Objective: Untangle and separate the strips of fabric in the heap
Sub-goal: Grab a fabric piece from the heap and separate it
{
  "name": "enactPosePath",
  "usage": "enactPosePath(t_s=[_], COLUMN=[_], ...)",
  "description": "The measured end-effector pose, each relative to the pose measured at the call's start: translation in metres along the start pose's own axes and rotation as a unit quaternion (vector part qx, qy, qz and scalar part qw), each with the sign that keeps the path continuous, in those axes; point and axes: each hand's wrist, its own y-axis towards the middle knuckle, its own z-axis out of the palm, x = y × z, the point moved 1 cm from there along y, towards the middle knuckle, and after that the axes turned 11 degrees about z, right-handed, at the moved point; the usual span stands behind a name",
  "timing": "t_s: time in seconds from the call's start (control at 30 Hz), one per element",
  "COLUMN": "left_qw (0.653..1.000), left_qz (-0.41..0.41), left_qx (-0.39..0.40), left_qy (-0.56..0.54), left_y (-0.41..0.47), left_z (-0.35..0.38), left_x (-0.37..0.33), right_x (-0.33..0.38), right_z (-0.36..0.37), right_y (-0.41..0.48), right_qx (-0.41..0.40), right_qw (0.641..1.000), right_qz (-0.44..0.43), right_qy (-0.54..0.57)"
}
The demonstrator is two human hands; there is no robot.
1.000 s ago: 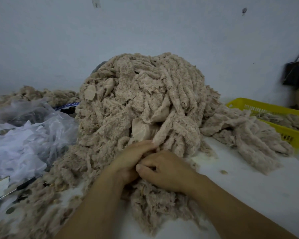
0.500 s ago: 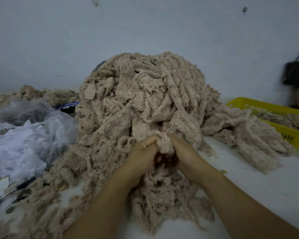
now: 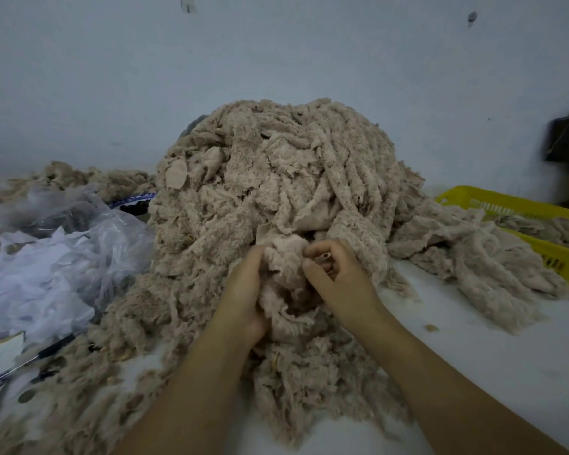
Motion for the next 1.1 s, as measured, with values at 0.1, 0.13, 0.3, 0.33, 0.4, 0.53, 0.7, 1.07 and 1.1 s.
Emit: enactPosePath(t_s=[0.1,0.13,0.3,0.33,0.4,0.53,0.7,1.07,1.1], left_qw=[0.991,0.987,0.975,0.974,0.974,0.974,0.98,0.996,0.996], left_qz=[-0.023,-0.025,-0.006,-0.002,0.006,0.011,-0.014,-0.041,-0.029], left_qx=[0.005,0.005,-0.006,-0.011,-0.014,0.004,0.045,0.054,0.07], left_qy=[-0.131,-0.157,-0.222,-0.224,-0.226,-0.227,-0.194,-0.065,-0.044], left_y=[0.004,0.005,0.006,0.007,0.009,0.009,0.007,0.007,0.006], left_z=[-0.004,-0.005,-0.011,-0.012,-0.013,-0.012,-0.01,-0.002,-0.002], left_x=[-0.001,-0.002,-0.006,-0.006,-0.006,-0.006,-0.004,0.002,0.002], right_x=[-0.001,-0.003,-0.011,-0.011,-0.008,-0.005,0.002,0.003,0.003], right_z=[-0.004,-0.004,0.002,0.003,-0.002,-0.009,-0.001,-0.002,-0.003], right_y=[0.001,0.001,-0.003,-0.002,-0.001,0.002,-0.001,0.001,0.001], right_qx=[0.036,0.067,0.152,0.137,0.099,0.084,0.104,0.033,0.025], right_qw=[0.997,0.993,0.983,0.985,0.988,0.973,0.955,0.98,0.979], right_qz=[0.044,0.066,0.097,0.095,0.113,0.152,0.162,0.118,0.116], right_qy=[0.054,0.075,-0.023,-0.033,0.019,0.151,0.226,0.159,0.164])
